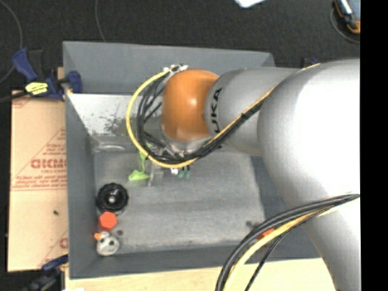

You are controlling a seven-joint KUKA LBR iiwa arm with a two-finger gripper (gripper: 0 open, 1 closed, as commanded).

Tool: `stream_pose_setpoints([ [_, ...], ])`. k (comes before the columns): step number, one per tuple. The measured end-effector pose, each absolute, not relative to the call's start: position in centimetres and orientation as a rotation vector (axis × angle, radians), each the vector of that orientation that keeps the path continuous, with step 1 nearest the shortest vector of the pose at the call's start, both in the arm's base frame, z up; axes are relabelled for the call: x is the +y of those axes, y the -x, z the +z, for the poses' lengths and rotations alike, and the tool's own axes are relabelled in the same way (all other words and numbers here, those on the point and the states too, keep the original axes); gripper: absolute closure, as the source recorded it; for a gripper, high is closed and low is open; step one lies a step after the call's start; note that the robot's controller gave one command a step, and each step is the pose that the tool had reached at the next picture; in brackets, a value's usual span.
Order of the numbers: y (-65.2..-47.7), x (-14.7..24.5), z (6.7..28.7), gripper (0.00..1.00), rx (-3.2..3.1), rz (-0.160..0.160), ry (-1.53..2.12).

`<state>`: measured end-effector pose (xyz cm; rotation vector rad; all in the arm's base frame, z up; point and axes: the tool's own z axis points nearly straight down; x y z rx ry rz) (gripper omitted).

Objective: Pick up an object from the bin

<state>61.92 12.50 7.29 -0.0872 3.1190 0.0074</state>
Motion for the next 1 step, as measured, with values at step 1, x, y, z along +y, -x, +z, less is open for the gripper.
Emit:
stream_pose_setpoints([
  [1, -61.54, 12.78, 15.82, 1.00, 3.124, 0.006, 0.094],
])
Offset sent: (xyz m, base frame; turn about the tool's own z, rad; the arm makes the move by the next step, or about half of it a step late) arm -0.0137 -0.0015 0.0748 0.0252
